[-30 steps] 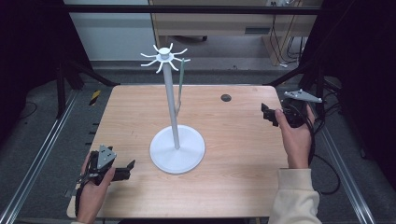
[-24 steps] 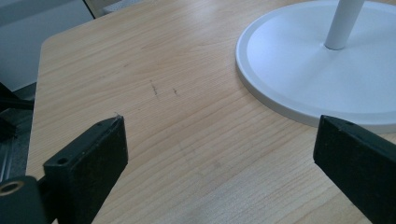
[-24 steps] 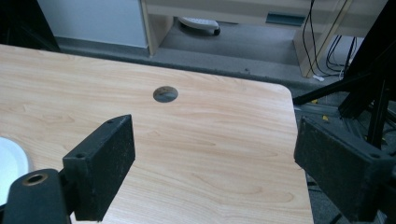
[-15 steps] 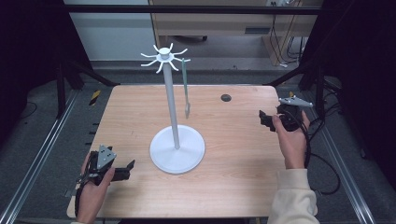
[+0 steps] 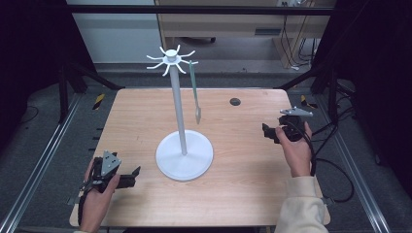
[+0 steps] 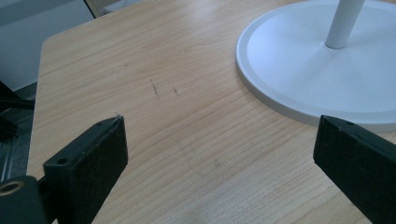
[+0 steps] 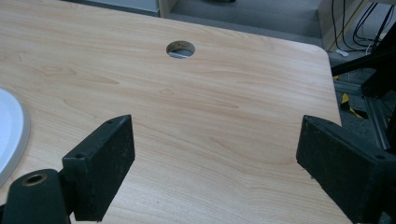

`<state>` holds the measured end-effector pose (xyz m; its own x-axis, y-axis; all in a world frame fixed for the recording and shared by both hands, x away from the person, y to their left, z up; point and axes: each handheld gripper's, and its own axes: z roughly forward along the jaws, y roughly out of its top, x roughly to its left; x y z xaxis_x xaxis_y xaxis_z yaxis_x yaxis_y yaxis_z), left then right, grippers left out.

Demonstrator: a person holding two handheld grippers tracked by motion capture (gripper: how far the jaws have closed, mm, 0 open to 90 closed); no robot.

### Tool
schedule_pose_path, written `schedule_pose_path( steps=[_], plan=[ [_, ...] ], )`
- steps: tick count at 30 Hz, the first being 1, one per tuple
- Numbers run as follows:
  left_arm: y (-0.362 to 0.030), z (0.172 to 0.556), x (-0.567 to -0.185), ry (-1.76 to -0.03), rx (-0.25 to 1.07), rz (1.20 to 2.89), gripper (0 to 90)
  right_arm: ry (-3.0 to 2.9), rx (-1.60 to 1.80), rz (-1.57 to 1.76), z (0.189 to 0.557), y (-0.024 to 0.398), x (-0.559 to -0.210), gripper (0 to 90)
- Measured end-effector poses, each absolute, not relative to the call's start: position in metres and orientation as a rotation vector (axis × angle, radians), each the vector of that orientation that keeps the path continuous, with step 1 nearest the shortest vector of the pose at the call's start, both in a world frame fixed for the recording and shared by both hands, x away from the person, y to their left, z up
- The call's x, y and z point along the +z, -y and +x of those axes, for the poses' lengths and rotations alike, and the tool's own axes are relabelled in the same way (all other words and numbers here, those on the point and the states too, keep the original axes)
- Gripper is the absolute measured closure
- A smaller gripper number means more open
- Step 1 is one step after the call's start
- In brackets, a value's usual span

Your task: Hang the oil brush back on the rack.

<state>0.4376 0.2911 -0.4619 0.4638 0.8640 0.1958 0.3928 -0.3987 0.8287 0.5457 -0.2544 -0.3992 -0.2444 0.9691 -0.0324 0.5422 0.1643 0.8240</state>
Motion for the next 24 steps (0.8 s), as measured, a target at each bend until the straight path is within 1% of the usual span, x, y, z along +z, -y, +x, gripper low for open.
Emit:
schedule_pose_path(
  steps=[24],
  plan=[
    [-0.290,0.438,-0.462,-1.040,0.821,1.994,2.7,-2.033,0.906,1.391,0.550,0.225,-0.437,12.2]
  ],
)
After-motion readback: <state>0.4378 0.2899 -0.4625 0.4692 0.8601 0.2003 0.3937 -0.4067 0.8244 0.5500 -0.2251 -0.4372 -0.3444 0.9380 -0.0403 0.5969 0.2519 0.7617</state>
